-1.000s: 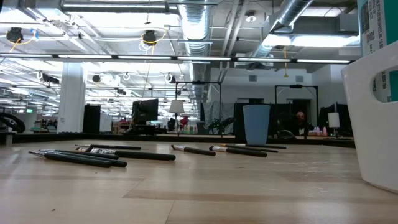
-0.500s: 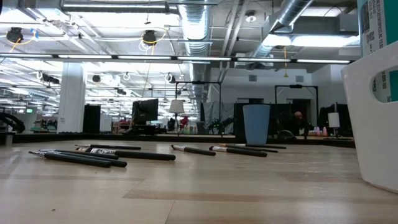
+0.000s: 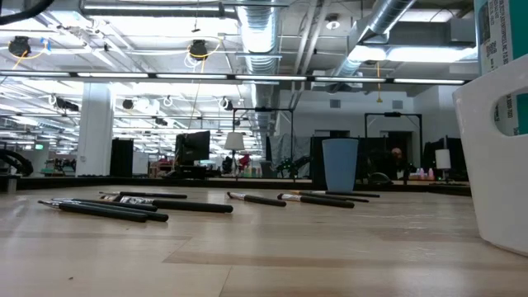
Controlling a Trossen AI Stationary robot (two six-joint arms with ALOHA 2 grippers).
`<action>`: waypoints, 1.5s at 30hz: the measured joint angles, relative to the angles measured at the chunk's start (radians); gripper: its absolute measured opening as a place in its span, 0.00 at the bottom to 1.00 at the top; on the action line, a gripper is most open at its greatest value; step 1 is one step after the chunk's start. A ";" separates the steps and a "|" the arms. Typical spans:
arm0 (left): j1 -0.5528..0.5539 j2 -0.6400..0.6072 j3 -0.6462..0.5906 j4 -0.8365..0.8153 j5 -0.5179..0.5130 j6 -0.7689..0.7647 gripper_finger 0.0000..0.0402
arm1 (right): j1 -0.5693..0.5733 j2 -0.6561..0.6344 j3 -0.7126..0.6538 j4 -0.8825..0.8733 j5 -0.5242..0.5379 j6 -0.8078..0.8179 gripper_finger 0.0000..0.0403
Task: Pick & Place Paint Supplies
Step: Put the large blue paint bottle into the white bin
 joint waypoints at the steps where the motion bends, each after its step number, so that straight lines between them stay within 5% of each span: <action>1: 0.000 0.000 0.000 0.001 -0.016 0.010 0.74 | 0.000 0.000 0.000 0.000 0.000 0.000 0.22; 16: 0.005 0.083 0.000 0.207 -0.057 0.179 0.74 | -0.015 0.000 0.000 -0.008 0.000 0.000 0.22; 45: 0.066 0.251 0.001 0.371 -0.211 0.176 0.73 | -0.088 0.000 0.000 0.011 -0.030 -0.105 0.22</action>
